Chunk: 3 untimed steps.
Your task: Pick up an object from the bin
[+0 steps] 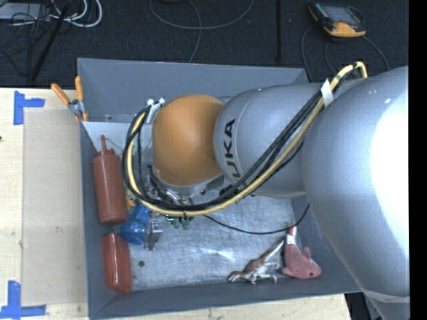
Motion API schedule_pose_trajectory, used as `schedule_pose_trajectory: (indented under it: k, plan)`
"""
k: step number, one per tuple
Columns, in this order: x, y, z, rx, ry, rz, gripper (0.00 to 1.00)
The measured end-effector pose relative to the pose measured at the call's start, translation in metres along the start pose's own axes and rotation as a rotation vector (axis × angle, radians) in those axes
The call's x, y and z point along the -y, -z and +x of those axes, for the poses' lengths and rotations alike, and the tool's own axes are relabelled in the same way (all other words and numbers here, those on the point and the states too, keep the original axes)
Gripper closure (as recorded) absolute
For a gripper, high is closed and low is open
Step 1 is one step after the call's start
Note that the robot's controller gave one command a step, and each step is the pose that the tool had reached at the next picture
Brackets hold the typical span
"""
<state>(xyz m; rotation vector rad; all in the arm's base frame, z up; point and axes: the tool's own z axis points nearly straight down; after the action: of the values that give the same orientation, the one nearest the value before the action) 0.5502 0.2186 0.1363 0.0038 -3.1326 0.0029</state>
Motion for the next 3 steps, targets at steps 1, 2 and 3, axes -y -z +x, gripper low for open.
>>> schedule_pose_trajectory:
  k: [1, 2, 3]
  plan:
    - [0.001, 0.004, -0.002, 0.007, -0.004, -0.001, 0.0]
    - [-0.003, -0.009, -0.009, 0.013, 0.124, -0.002, 0.0]
    - [0.002, -0.054, -0.007, 0.011, 0.44, 0.0, 0.0]
